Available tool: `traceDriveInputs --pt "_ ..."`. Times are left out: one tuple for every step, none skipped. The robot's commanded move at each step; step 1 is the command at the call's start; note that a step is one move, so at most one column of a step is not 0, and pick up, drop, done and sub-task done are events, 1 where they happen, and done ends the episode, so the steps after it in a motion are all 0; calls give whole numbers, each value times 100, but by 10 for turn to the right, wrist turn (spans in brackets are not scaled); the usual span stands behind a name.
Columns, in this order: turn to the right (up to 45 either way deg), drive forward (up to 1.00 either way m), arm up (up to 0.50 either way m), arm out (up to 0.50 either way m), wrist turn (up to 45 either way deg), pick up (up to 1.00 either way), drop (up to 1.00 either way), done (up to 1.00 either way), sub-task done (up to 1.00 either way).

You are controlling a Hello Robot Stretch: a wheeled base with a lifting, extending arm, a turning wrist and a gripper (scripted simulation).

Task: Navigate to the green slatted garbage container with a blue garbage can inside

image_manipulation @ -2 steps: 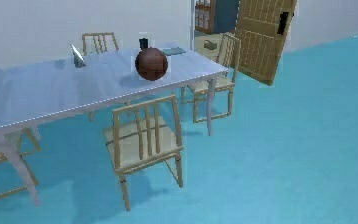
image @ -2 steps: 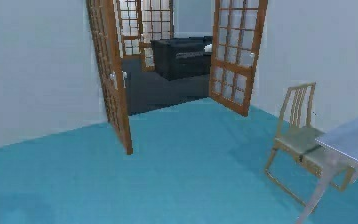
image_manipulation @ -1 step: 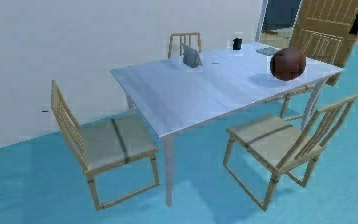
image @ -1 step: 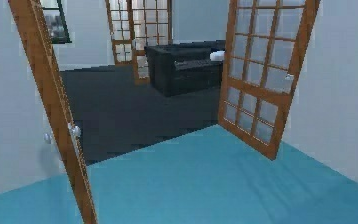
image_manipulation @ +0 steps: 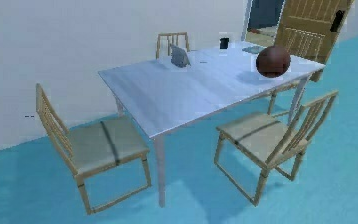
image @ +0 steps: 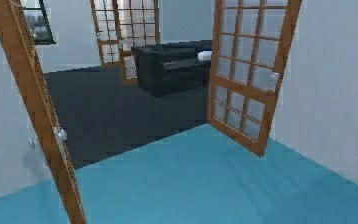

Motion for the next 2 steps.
traceDriveInputs --pt "0 95 0 0 0 0 0 0 0" --pt "450 0 0 0 0 0 0 0 0"
